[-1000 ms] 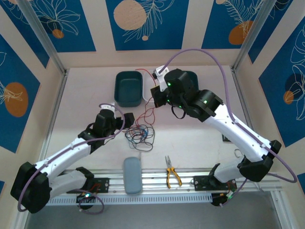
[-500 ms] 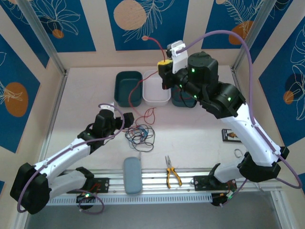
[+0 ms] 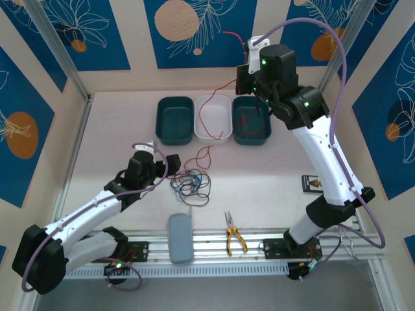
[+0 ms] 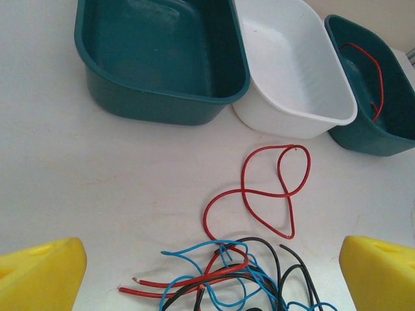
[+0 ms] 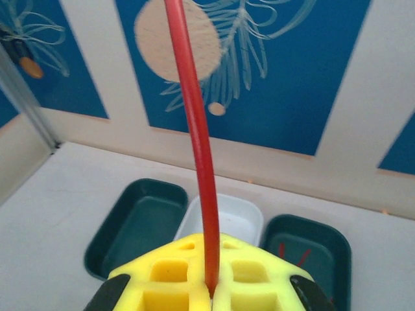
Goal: Untangle the cables
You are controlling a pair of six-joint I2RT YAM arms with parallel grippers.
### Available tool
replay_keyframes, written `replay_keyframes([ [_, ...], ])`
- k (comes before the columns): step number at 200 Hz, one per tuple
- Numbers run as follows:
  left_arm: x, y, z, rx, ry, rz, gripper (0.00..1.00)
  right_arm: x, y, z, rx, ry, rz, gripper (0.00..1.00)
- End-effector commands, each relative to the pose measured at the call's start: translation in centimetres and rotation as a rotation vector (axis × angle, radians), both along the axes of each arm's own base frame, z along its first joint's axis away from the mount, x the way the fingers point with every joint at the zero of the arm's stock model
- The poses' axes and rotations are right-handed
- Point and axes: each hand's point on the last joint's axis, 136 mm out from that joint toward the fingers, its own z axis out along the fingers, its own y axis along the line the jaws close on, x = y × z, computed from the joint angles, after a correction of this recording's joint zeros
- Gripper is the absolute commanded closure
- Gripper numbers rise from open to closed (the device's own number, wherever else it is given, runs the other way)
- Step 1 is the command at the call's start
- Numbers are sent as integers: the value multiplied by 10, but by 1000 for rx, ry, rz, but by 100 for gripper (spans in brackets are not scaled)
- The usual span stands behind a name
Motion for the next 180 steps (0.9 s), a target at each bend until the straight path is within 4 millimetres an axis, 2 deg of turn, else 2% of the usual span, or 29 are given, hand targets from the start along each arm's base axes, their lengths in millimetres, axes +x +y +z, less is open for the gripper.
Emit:
replay_keyframes([
  [1, 0, 5, 1, 20, -16, 9, 0, 6, -18, -4, 42, 48, -37, 100],
  [33, 0, 6, 2, 25, -20, 10, 0, 25, -45, -21, 70, 109, -103, 100],
  [132, -1, 9, 5, 19, -30, 25, 0, 64, -130, -41, 73, 170, -309, 100],
  [180, -1, 9, 8, 10, -41, 28, 0, 75, -149, -63, 38, 220, -363, 100],
])
